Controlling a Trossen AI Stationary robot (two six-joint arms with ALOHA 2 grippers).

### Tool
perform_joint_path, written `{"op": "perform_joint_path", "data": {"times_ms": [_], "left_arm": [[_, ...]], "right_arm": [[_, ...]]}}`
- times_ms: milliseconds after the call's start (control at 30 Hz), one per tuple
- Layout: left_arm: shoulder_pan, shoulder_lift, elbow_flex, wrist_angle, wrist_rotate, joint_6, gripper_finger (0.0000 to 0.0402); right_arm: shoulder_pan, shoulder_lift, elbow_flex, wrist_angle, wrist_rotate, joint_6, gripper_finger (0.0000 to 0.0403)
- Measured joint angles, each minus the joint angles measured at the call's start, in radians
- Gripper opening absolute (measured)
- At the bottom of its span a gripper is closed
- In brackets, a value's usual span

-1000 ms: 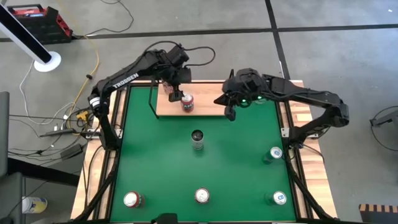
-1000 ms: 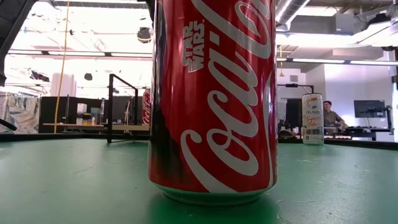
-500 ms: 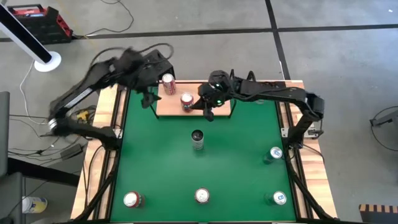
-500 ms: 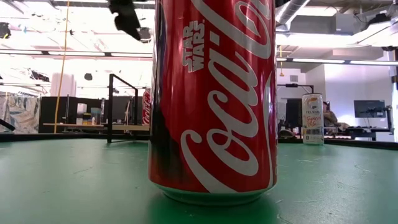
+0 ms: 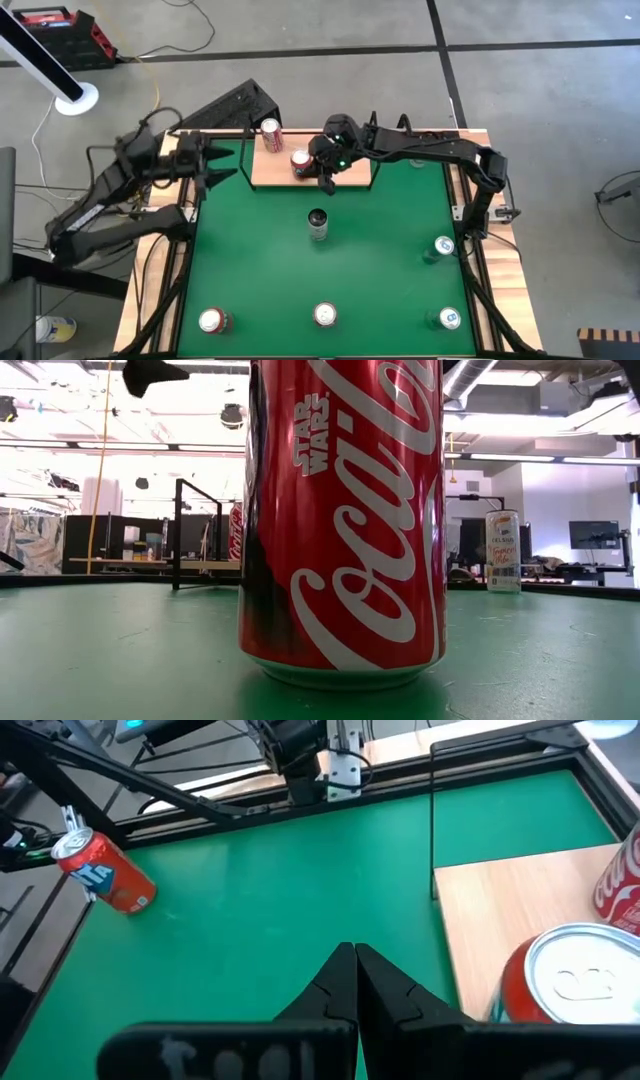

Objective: Place canned beverage on shelf
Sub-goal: Put the top red soda can on the shelf

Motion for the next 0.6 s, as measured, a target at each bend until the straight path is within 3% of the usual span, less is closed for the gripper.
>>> {"op": "perform_joint_path", "data": {"times_ms": [333,600], "left_arm": [[0.000,-0.271,-0.349,0.311,0.083,-0.289,0.0223],[0.000,-0.366,-0.477,0.368,0.138,-0.397,0.0170]], "right_arm": [[0.003,0.000,0.000,-0.013,0.001,-0.003,0.0021],[-0.004,0.043,-0.002,-0.040,0.023,-0.026,0.0021]]}}
